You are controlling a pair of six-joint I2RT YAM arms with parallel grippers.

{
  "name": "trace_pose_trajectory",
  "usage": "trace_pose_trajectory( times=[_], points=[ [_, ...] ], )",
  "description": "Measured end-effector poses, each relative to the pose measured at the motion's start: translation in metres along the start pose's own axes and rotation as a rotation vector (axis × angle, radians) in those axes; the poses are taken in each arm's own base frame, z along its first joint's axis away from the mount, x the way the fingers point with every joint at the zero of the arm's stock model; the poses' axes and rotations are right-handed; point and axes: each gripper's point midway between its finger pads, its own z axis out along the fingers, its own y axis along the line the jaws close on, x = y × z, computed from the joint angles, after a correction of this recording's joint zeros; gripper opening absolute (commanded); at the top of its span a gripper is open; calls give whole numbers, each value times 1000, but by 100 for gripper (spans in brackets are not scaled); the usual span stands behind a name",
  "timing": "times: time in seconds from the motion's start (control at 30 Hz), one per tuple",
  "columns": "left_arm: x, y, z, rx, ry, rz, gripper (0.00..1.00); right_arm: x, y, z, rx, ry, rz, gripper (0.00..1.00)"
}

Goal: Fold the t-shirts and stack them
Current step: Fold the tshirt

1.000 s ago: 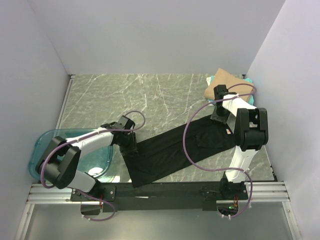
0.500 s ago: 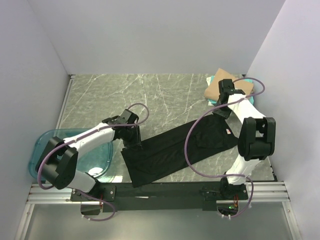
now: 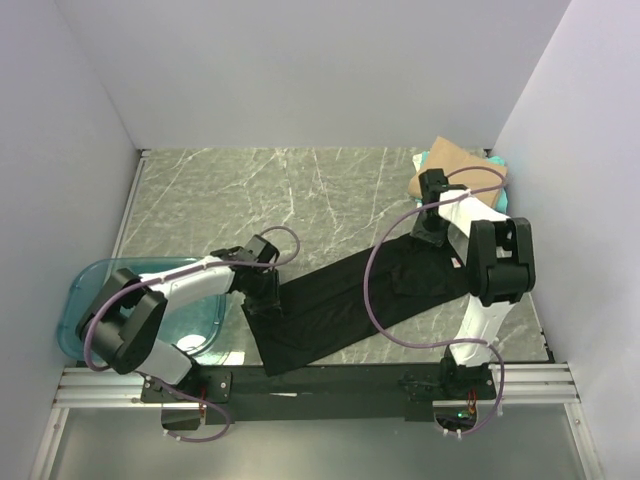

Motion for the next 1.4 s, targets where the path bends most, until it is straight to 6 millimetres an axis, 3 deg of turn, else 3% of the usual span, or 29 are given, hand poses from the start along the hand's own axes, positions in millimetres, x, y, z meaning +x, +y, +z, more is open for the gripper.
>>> trace_pose_trajectory(
  times=[0.27, 0.4, 1.1, 1.4],
  points=[
    [3, 2, 0, 13, -10, -4, 37, 6, 18, 10, -6, 15, -25, 45],
    [6, 3, -1, 23, -11, -3, 37, 4, 27, 10, -6, 14, -41, 39],
    [32, 12, -7, 37, 38, -57, 36, -23, 138, 9, -100, -17, -142, 37],
    [37, 17, -13, 6, 50, -81, 37, -30, 151, 0, -130, -13, -145, 38]
  ],
)
